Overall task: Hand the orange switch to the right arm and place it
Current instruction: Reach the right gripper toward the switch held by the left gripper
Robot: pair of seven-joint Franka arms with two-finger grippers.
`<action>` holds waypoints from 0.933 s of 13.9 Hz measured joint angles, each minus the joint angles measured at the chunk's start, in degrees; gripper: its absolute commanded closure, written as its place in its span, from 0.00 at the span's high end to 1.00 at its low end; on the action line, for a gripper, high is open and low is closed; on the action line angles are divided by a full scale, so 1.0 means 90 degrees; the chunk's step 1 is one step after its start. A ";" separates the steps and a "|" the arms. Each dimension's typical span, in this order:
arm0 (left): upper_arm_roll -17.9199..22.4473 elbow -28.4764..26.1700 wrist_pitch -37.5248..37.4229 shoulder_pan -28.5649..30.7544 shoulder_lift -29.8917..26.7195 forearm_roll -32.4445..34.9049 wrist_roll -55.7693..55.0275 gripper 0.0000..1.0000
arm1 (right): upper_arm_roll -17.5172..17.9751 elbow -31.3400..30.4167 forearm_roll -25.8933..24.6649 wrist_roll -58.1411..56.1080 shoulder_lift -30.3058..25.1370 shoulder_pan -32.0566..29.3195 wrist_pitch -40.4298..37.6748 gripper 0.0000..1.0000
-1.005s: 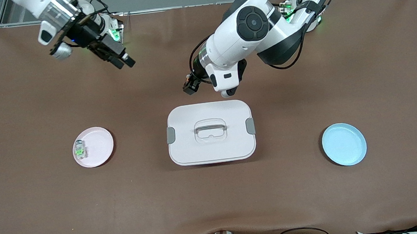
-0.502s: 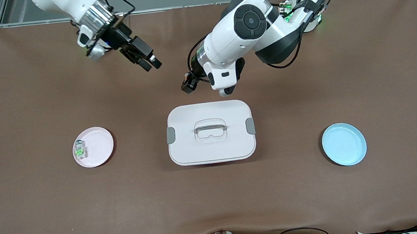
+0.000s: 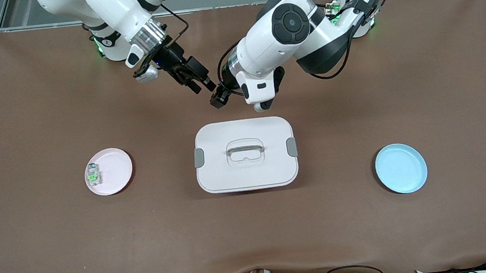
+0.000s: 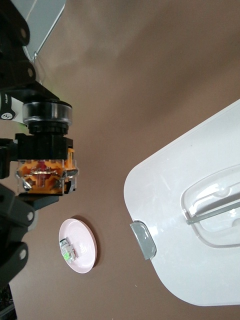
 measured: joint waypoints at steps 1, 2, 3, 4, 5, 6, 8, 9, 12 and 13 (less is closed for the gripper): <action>0.0001 0.0000 0.0014 0.0000 0.0000 0.0000 0.0000 0.00 | 0.0000 0.0070 0.0000 -0.0047 0.0041 0.0007 0.0002 1.00; 0.0001 0.0000 0.0023 0.0000 0.0000 0.0000 0.0000 0.00 | -0.0001 0.0127 0.0000 -0.0188 0.0070 0.0007 0.0002 1.00; 0.0001 0.0000 0.0027 0.0000 0.0000 0.0000 0.0000 0.00 | -0.0004 0.0173 0.0000 -0.0410 0.0093 0.0007 0.0002 1.00; 0.0002 0.0000 0.0029 0.0000 0.0000 0.0000 0.0000 0.00 | -0.0007 0.0220 0.0000 -0.0613 0.0119 0.0007 0.0002 1.00; 0.0002 0.0000 0.0030 0.0000 0.0000 0.0000 0.0000 0.00 | -0.0010 0.0262 0.0000 -0.0780 0.0152 0.0007 0.0002 1.00; 0.0002 0.0000 0.0031 0.0000 0.0000 0.0000 0.0000 0.00 | -0.0011 0.0307 0.0000 -0.0902 0.0193 0.0007 0.0002 1.00; 0.0002 0.0000 0.0042 0.0000 0.0000 0.0000 0.0000 0.00 | -0.0011 0.0412 0.0000 -0.1080 0.0306 0.0008 0.0002 1.00; 0.0003 0.0000 0.0058 0.0000 0.0000 0.0000 0.0000 0.00 | -0.0011 0.0469 0.0000 -0.1123 0.0372 0.0008 0.0002 1.00; 0.0004 0.0000 0.0084 0.0000 0.0002 0.0000 0.0000 0.00 | -0.0012 0.0617 0.0012 -0.1133 0.0522 0.0008 0.0003 1.00; 0.0005 0.0000 0.0103 0.0000 0.0007 0.0000 0.0000 0.00 | -0.0012 0.0638 0.0023 -0.1132 0.0537 0.0008 0.0005 1.00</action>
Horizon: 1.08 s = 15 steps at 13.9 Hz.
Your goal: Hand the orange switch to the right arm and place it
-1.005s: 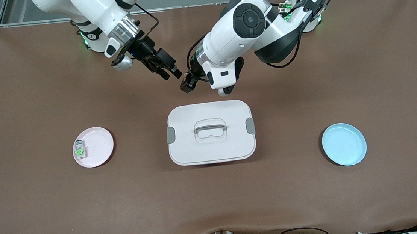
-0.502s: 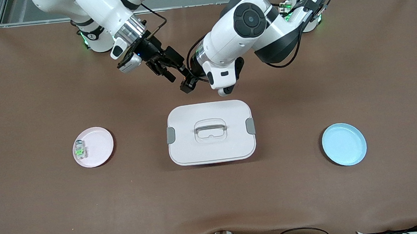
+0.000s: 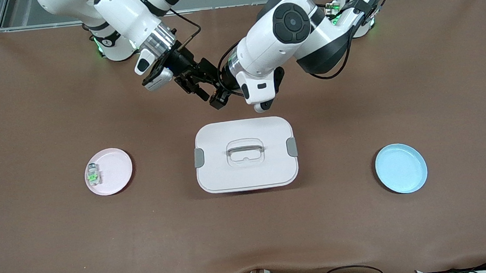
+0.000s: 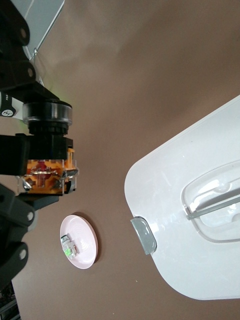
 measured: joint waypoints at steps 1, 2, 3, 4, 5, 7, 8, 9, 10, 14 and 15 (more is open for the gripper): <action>0.0001 0.0000 0.0015 0.0000 0.0006 0.0000 0.0000 0.00 | 0.0000 0.0008 0.0015 0.0009 0.0004 0.0000 0.0000 0.99; 0.0001 0.0000 0.0025 0.0000 0.0010 0.0000 0.0000 0.00 | 0.0000 0.0011 0.0024 0.0032 0.0004 0.0000 0.0000 0.86; 0.0002 0.0000 0.0031 0.0000 0.0011 0.0000 0.0000 0.00 | 0.0000 0.0012 0.0027 0.0061 0.0004 0.0000 0.0000 0.58; 0.0002 0.0000 0.0032 0.0000 0.0011 0.0000 0.0000 0.00 | 0.0001 0.0014 0.0027 0.0072 0.0004 0.0006 0.0000 0.21; 0.0002 0.0000 0.0032 -0.0001 0.0012 0.0000 0.0000 0.00 | 0.0002 0.0015 0.0028 0.0086 0.0005 0.0025 0.0000 0.00; 0.0002 0.0000 0.0033 -0.0014 0.0015 0.0000 0.0000 0.00 | 0.0003 0.0015 0.0037 0.0207 0.0005 0.0062 0.0000 0.00; 0.0003 0.0000 0.0032 -0.0035 0.0018 0.0000 0.0000 0.00 | 0.0003 0.0016 0.0037 0.0301 0.0005 0.0069 0.0000 0.00; 0.0008 0.0000 0.0037 -0.0057 0.0021 0.0002 0.0000 0.00 | 0.0003 0.0018 0.0043 0.0365 0.0005 0.0072 0.0001 0.00; 0.0013 0.0001 0.0044 -0.0060 0.0021 0.0001 0.0000 0.00 | 0.0001 0.0019 0.0055 0.0384 0.0006 0.0072 0.0005 0.00; 0.0018 0.0001 0.0044 -0.0066 0.0027 0.0001 0.0000 0.00 | 0.0001 0.0018 0.0069 0.0384 0.0011 0.0072 0.0004 0.00; 0.0019 0.0001 0.0044 -0.0067 0.0029 0.0001 0.0000 0.00 | 0.0001 0.0018 0.0072 0.0384 0.0013 0.0072 0.0004 0.00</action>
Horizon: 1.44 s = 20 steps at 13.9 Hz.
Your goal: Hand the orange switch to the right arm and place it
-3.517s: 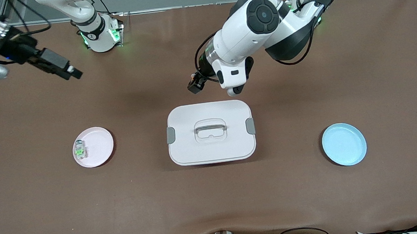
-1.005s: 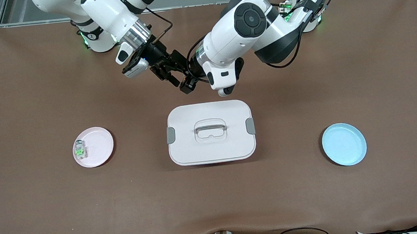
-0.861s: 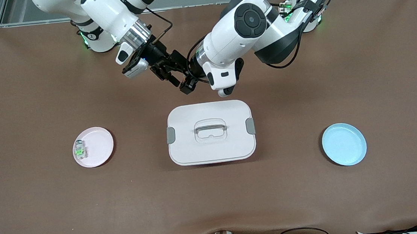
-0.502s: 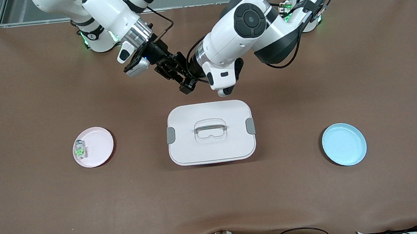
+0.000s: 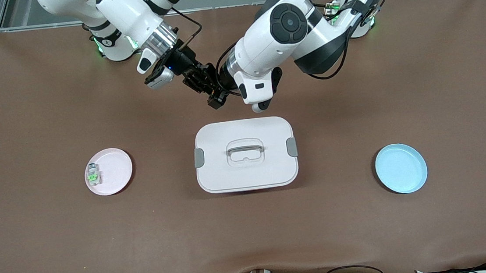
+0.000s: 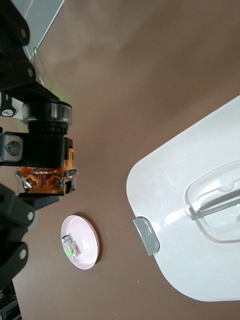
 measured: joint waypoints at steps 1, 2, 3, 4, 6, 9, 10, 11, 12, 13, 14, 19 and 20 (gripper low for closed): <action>0.0001 0.0000 0.0000 -0.0001 0.0002 0.0000 0.0000 0.00 | 0.0000 0.0000 0.0002 0.0000 0.0002 0.0000 0.0000 0.00; 0.0001 0.0000 0.0000 -0.0001 0.0004 0.0000 0.0000 0.00 | 0.0000 0.0000 0.0004 0.0000 0.0004 0.0000 -0.0001 0.00; 0.0001 0.0000 0.0000 -0.0001 0.0006 0.0000 0.0000 0.13 | 0.0000 0.0000 0.0005 0.0000 0.0005 0.0000 -0.0001 0.00; 0.0002 0.0000 0.0000 -0.0001 0.0008 0.0000 0.0000 0.34 | 0.0000 0.0000 0.0006 0.0000 0.0006 0.0000 -0.0001 0.00; 0.0003 0.0001 0.0000 -0.0002 0.0009 0.0000 0.0000 1.00 | 0.0000 0.0001 0.0006 0.0000 0.0007 0.0000 -0.0001 0.00; 0.0081 0.0003 0.0000 -0.0069 0.0012 0.0258 0.0000 1.00 | 0.0000 0.0059 0.0006 0.0000 0.0058 0.0000 -0.0001 0.00; 0.0114 0.0003 0.0000 -0.0102 0.0012 0.0348 0.0000 1.00 | 0.0000 0.0076 0.0006 0.0000 0.0077 0.0001 -0.0001 0.00; 0.0134 0.0007 0.0001 -0.0117 0.0012 0.0388 0.0000 1.00 | 0.0001 0.0086 0.0006 0.0000 0.0089 0.0001 -0.0005 0.00; 0.0163 0.0014 0.0001 -0.0117 0.0012 0.0412 0.0000 1.00 | 0.0000 0.0095 0.0006 0.0000 0.0093 0.0001 -0.0011 0.00; 0.0226 0.0027 0.0001 -0.0118 0.0012 0.0430 0.0000 1.00 | 0.0000 0.0105 0.0006 0.0000 0.0094 0.0001 -0.0018 0.00; 0.0321 0.0045 -0.0008 -0.0118 0.0011 0.0437 0.0000 1.00 | -0.0004 0.0119 0.0006 -0.0002 0.0095 0.0001 -0.0015 0.00; 0.0861 0.0138 -0.0140 -0.0096 -0.0077 0.1092 0.0030 1.00 | -0.0016 0.0137 -0.0001 -0.0157 0.0099 0.0001 -0.0076 0.00; 0.0954 0.0151 -0.0215 -0.0093 -0.0109 0.1271 0.0090 1.00 | -0.0031 0.0138 -0.0001 -0.0322 0.0099 0.0001 -0.0149 0.00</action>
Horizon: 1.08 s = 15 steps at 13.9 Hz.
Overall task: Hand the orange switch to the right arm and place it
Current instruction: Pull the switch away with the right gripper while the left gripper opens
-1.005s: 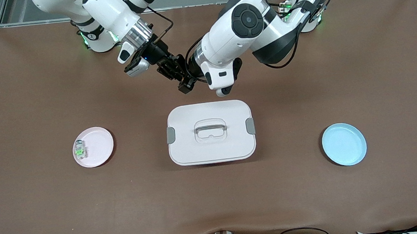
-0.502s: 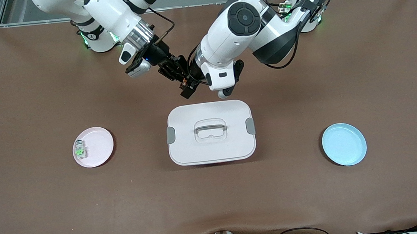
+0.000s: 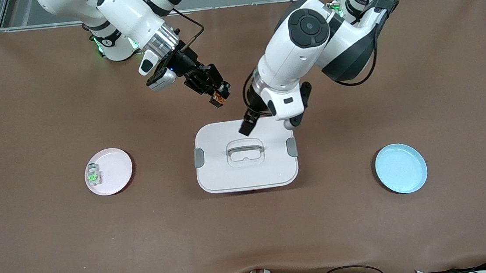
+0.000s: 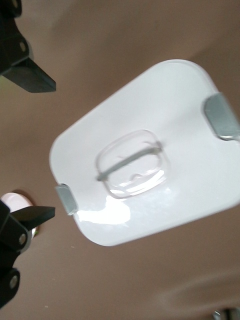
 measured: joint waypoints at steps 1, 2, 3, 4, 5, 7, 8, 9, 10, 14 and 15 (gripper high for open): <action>0.0088 0.0009 -0.0130 0.0006 -0.0040 0.0133 0.0161 1.00 | -0.0033 0.0000 0.0000 -0.0133 0.0000 -0.0006 -0.0096 0.00; 0.0181 0.0012 -0.0291 0.0017 -0.0087 0.0248 0.0390 1.00 | -0.0064 0.0000 0.0000 -0.0248 0.0000 -0.0034 -0.0178 0.00; 0.0270 0.0012 -0.0462 0.0055 -0.0142 0.0337 0.0672 1.00 | -0.0085 0.0002 0.0000 -0.0368 0.0000 -0.0079 -0.0259 0.00; 0.0321 0.0012 -0.0678 0.0148 -0.0198 0.0414 0.1019 1.00 | -0.0104 0.0006 0.0000 -0.0507 -0.0001 -0.0132 -0.0381 0.00; 0.0339 0.0012 -0.0943 0.0282 -0.0254 0.0492 0.1419 1.00 | -0.0120 0.0011 0.0000 -0.0651 -0.0001 -0.0202 -0.0531 0.00; 0.0355 0.0004 -0.1401 0.0612 -0.0334 0.0552 0.2298 1.00 | -0.0133 0.0027 0.0000 -0.1012 -0.0016 -0.0423 -0.0928 0.00; 0.0361 -0.0012 -0.1517 0.0771 -0.0348 0.0601 0.2675 1.00 | -0.0138 0.0043 0.0000 -0.1226 -0.0042 -0.0572 -0.1161 0.00; 0.0364 -0.0030 -0.1599 0.0922 -0.0350 0.0682 0.2993 1.00 | -0.0145 0.0065 0.0000 -0.1453 -0.0077 -0.0740 -0.1414 0.00; 0.0366 -0.0050 -0.1679 0.1070 -0.0349 0.0795 0.3332 1.00 | -0.0152 0.0088 -0.0001 -0.1726 -0.0122 -0.0921 -0.1689 0.00; 0.0377 -0.0064 -0.1891 0.1769 -0.0401 0.1010 0.5074 1.00 | -0.0186 0.0095 -0.0082 -0.2829 -0.0335 -0.1670 -0.2768 0.00; 0.0380 -0.0067 -0.1975 0.2011 -0.0448 0.1013 0.5568 1.00 | -0.0191 0.0096 -0.0273 -0.3045 -0.0387 -0.1884 -0.3057 0.00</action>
